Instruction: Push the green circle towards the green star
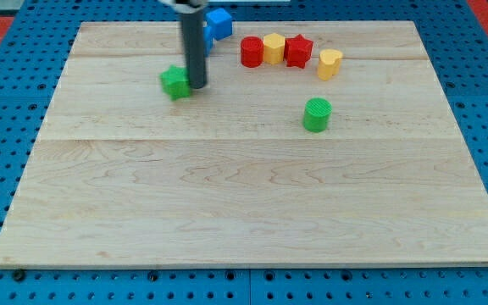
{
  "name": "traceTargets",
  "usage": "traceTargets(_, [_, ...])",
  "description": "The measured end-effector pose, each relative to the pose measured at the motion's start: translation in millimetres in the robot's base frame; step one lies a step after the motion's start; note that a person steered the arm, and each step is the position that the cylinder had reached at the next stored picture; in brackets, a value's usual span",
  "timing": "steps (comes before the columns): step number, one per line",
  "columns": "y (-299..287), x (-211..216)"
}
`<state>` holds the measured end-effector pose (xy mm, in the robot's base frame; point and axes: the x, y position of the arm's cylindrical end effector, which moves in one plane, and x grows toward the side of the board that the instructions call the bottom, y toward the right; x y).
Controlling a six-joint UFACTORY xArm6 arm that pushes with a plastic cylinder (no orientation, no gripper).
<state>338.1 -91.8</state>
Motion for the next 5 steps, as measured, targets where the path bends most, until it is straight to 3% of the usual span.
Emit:
traceTargets(1, [83, 3])
traceTargets(2, [216, 6])
traceTargets(3, [264, 68])
traceTargets(4, [130, 80])
traceTargets(5, [-8, 45])
